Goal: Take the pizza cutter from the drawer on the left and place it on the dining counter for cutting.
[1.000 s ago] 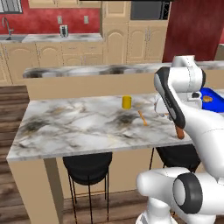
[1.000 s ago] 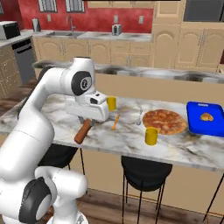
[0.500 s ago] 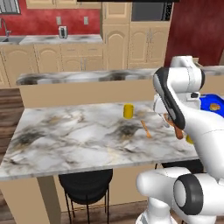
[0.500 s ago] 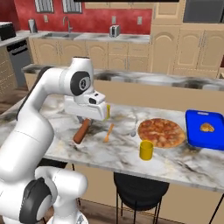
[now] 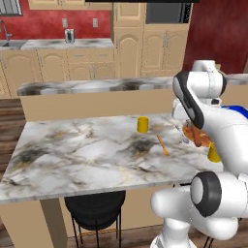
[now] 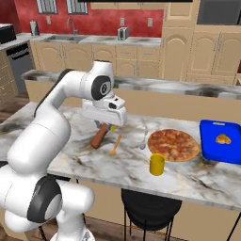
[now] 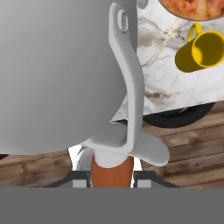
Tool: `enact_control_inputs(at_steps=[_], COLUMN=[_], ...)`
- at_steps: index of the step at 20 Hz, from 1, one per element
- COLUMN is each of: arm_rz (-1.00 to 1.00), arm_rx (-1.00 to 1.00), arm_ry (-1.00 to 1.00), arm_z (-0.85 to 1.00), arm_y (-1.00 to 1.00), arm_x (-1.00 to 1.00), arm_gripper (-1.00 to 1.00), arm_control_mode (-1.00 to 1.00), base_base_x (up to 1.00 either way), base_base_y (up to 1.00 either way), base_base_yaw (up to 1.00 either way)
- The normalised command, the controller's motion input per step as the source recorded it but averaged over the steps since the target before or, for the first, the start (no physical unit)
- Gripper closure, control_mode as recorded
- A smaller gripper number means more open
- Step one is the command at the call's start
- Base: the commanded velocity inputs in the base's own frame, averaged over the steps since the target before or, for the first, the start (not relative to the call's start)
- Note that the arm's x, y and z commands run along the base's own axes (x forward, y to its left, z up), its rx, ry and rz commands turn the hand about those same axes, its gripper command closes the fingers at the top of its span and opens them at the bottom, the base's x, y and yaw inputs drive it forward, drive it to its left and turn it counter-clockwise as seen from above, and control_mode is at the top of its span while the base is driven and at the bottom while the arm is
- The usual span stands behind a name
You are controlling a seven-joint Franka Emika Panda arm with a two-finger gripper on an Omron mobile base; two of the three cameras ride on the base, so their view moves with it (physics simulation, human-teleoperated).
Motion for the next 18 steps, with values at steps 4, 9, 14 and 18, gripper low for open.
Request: enact_control_inputs(at_steps=[4,9,14,18], arm_rz=[0.0,0.0,0.0,0.0], arm_rx=[0.05,0.0,0.0,0.0], arm_ry=[0.0,0.0,0.0,-0.06], arm_z=[-0.48,-0.71,-0.93,-0.97], arm_y=[-0.51,-0.23,-0.14,-0.02], arm_x=[0.88,0.77,0.54,0.4], arm_gripper=[1.0,1.0,1.0,1.0], arm_control_mode=[-1.0,-1.0,-1.0,-1.0], base_base_x=[0.0,0.0,0.0,0.0], base_base_y=[0.0,0.0,0.0,0.0], base_base_yaw=[0.0,0.0,0.0,0.0])
